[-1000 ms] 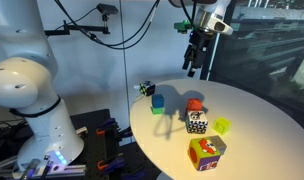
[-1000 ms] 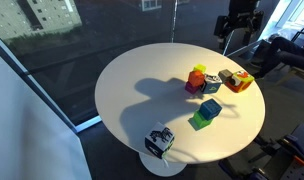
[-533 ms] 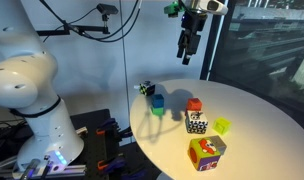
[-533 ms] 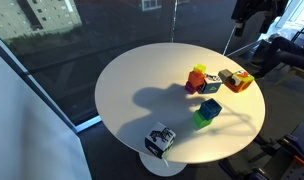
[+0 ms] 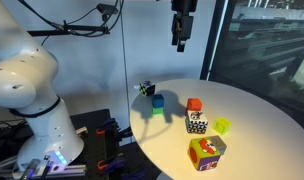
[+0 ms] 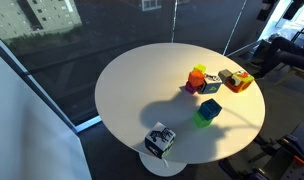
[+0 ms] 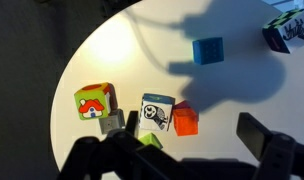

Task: Take the yellow block off of the orange block

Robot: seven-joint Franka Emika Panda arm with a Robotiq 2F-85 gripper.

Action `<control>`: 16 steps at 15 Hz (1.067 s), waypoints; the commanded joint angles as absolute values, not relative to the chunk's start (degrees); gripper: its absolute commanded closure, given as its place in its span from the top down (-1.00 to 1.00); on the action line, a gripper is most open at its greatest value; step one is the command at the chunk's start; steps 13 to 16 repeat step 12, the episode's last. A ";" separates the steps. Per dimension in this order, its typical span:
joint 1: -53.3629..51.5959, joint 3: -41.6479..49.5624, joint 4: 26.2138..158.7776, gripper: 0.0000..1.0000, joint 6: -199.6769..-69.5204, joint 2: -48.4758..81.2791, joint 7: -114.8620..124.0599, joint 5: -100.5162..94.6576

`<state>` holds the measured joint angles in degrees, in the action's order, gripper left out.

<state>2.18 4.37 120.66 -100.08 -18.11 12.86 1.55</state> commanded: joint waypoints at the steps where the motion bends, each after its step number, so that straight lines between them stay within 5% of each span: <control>1: 3.53 4.00 124.53 1.00 -103.45 -22.96 11.39 2.00; 16: 4.17 3.57 126.14 1.00 -105.53 -23.62 12.39 1.90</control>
